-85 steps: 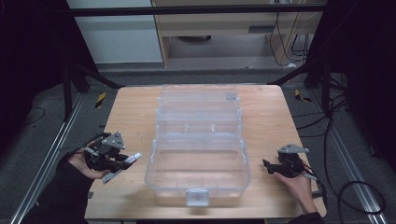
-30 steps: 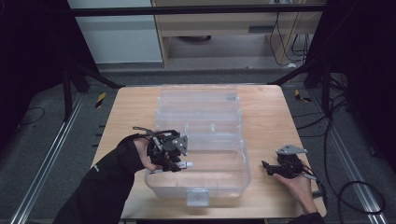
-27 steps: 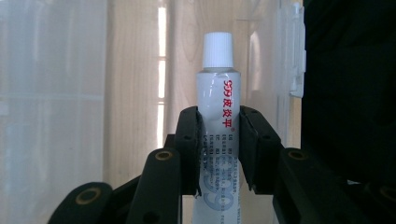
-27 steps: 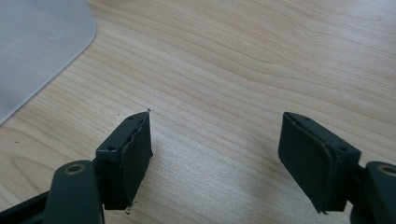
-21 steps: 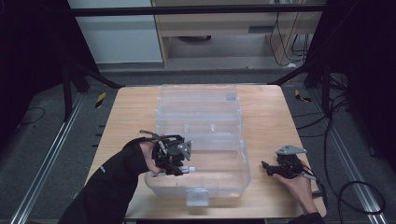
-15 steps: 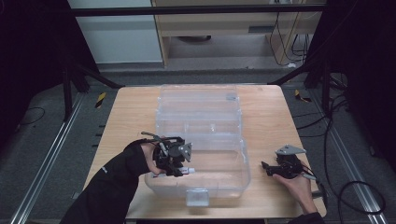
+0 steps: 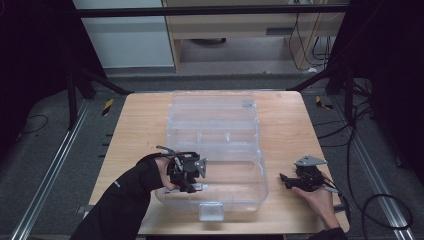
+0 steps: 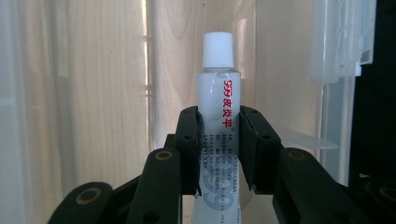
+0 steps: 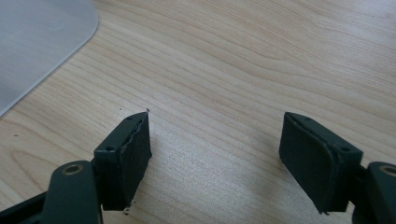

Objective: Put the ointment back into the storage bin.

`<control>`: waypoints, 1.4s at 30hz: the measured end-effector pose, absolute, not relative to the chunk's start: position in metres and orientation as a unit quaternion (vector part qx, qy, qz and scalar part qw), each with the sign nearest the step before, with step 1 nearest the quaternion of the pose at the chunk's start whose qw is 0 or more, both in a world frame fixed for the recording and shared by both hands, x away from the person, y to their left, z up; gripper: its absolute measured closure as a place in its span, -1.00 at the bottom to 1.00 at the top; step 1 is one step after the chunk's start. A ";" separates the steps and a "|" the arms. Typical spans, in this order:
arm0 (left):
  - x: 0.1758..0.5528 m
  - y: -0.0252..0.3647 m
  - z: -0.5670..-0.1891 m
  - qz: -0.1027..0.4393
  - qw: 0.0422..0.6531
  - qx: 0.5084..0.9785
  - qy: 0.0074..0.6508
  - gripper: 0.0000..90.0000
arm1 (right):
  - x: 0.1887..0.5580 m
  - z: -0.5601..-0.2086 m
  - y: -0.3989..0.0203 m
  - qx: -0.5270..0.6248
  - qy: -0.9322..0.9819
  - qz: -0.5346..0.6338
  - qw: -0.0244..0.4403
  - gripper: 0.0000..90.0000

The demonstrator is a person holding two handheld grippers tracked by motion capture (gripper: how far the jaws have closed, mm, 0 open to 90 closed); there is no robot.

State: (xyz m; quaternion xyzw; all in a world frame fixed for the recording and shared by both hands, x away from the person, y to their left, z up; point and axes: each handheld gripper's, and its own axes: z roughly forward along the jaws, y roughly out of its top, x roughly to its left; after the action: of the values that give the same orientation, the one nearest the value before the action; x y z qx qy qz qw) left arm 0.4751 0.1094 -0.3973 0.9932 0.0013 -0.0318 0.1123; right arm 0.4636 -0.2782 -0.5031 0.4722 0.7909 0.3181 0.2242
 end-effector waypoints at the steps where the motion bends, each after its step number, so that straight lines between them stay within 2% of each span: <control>1: 0.476 0.109 -0.399 -0.031 0.111 0.993 -0.001 0.56 | 0.464 -0.503 -0.278 0.471 0.792 0.318 0.224 -0.44; 20: 0.480 0.103 -0.427 -0.048 0.087 0.995 -0.009 0.56 | 0.464 -0.504 -0.278 0.468 0.792 0.319 0.226 -0.46; 42: 0.482 0.104 -0.436 -0.057 0.081 0.995 0.001 0.56 | 0.464 -0.504 -0.278 0.467 0.793 0.318 0.226 -0.48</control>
State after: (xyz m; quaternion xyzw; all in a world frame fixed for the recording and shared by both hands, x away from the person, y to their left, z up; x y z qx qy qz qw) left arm 0.4822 0.1040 -0.4360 0.9951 0.0009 -0.0569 0.0812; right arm 0.4638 -0.2778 -0.5036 0.4670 0.7933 0.3185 0.2261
